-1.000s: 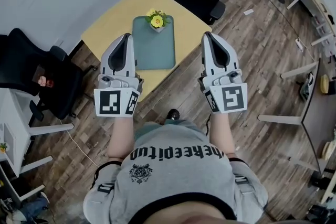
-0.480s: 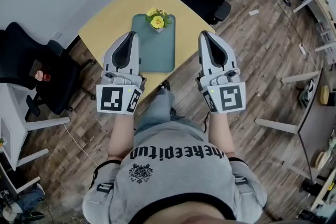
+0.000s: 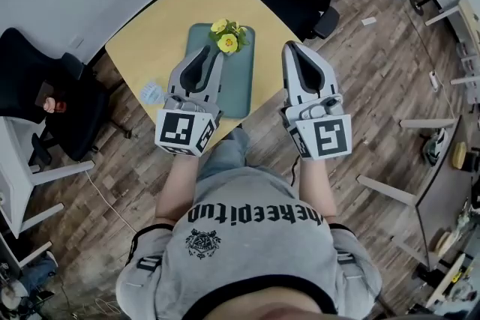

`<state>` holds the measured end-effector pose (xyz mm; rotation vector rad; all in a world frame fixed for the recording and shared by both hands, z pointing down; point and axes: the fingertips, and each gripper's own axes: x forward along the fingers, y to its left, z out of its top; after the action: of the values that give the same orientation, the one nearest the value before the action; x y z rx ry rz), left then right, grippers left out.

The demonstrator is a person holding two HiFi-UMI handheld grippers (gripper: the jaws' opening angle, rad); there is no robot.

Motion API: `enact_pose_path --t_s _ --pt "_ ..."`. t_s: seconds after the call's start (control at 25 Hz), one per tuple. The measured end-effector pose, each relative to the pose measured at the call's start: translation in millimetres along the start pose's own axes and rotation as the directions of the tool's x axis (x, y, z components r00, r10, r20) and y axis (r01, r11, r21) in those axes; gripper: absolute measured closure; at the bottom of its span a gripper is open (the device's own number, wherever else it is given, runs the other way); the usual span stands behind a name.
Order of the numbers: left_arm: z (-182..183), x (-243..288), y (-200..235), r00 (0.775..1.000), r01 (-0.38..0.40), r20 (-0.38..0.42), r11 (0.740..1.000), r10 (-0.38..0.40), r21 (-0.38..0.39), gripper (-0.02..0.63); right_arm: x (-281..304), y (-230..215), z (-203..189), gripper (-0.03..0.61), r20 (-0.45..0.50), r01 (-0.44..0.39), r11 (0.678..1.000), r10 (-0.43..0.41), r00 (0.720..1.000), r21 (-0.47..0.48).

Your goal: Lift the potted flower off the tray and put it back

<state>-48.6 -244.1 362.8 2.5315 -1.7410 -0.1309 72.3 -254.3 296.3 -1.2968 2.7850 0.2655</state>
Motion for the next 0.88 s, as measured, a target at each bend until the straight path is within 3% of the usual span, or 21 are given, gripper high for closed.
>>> enact_pose_path --t_s 0.24,0.48,0.88 --pt "-72 30 7 0.99 -0.004 -0.144 0.999 -0.004 -0.051 0.515 29 -5 -38 0.575 -0.06 -0.044 0.998 0.047 0.997 0.041" --pt "-134 46 22 0.962 -0.03 -0.273 0.997 0.012 -0.064 0.448 41 -15 -66 0.575 -0.109 -0.051 0.996 0.059 0.992 0.074" --pt "-230 77 53 0.872 -0.011 -0.489 0.999 -0.011 -0.042 0.311 45 -40 -101 0.575 -0.181 -0.005 0.995 0.023 0.983 0.101"
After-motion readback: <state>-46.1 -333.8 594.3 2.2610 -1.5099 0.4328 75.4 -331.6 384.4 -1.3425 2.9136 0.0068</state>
